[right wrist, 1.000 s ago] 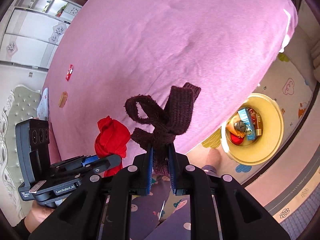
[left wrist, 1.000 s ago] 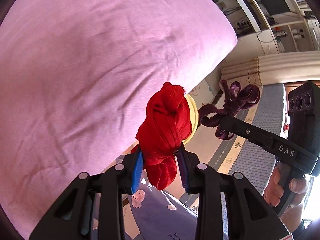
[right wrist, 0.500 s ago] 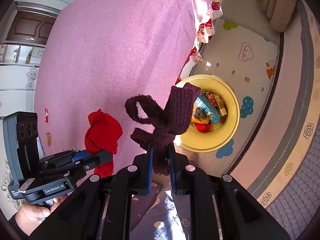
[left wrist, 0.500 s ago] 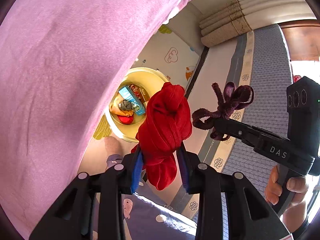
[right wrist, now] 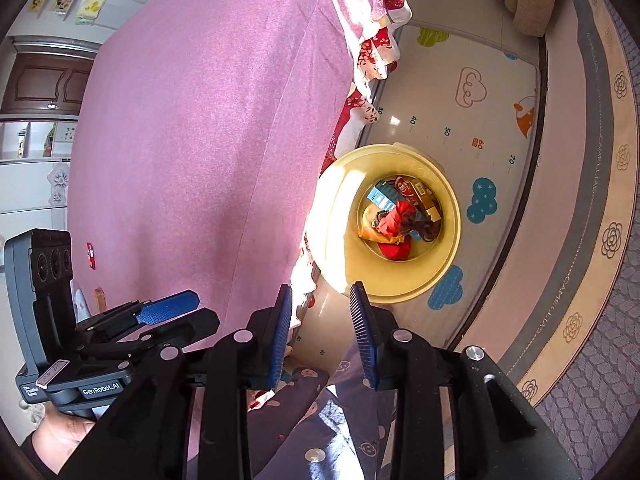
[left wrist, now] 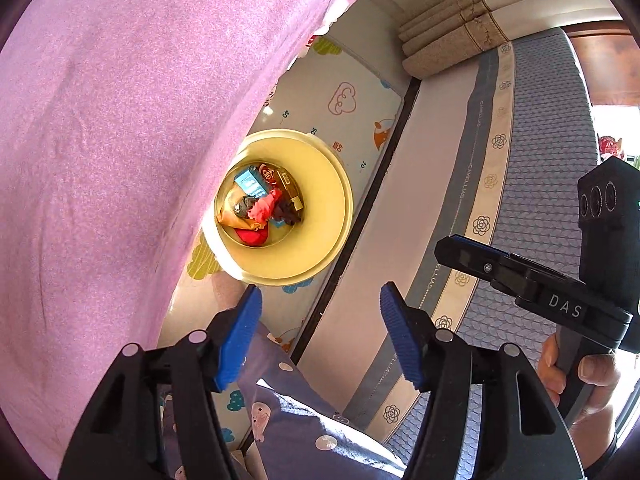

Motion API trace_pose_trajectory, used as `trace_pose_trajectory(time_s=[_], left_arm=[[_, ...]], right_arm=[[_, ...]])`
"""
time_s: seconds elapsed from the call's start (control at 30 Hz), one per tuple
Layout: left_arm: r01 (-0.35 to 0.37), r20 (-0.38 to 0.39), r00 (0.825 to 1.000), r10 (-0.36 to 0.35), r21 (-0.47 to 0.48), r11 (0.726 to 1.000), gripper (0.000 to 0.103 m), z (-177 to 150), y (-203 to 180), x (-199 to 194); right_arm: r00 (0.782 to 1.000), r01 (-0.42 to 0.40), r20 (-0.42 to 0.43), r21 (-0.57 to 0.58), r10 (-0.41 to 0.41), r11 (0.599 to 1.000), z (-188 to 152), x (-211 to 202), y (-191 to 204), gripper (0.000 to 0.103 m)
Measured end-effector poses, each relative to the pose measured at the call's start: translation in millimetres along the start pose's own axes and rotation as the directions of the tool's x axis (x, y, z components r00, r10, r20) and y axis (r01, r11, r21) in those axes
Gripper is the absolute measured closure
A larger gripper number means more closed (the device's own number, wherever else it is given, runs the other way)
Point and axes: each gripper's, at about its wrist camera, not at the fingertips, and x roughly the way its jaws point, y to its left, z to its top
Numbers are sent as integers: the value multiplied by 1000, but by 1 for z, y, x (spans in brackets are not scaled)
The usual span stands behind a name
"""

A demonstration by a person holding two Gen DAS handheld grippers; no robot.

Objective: Collect trash
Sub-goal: 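Open both tools over the yellow basin to drop cloth and shoelace, then move both tools back over the bed toward the box and candy wrapper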

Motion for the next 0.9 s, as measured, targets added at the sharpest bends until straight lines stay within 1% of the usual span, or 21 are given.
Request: trace_pose_trajectory(time_s=[0.2, 0.37, 0.47, 0.67, 0.77, 0.9], left_arm=[[13, 56, 998, -11, -39, 999, 40, -6, 13, -20], [9, 122, 993, 0, -78, 997, 40, -21, 38, -48], [-6, 180, 983, 27, -119, 993, 40, -34, 60, -71], [11, 271, 962, 45, -200, 980, 39, -70, 116, -115], [23, 302, 952, 56, -252, 967, 39, -92, 152, -135], [46, 351, 933, 75, -325, 945, 39, -129, 204, -163]], right_arm=[[1000, -2, -12, -62, 2, 998, 5, 1, 26, 72], [1000, -12, -20, -150, 9, 989, 6, 5, 69, 72], [999, -29, -33, -205, 23, 978, 2, 10, 104, 72], [998, -32, -68, -349, 9, 936, -16, 33, 190, 72], [996, -46, -88, -398, 12, 916, -31, 49, 233, 72], [993, -65, -119, -464, 11, 883, -60, 74, 293, 72]])
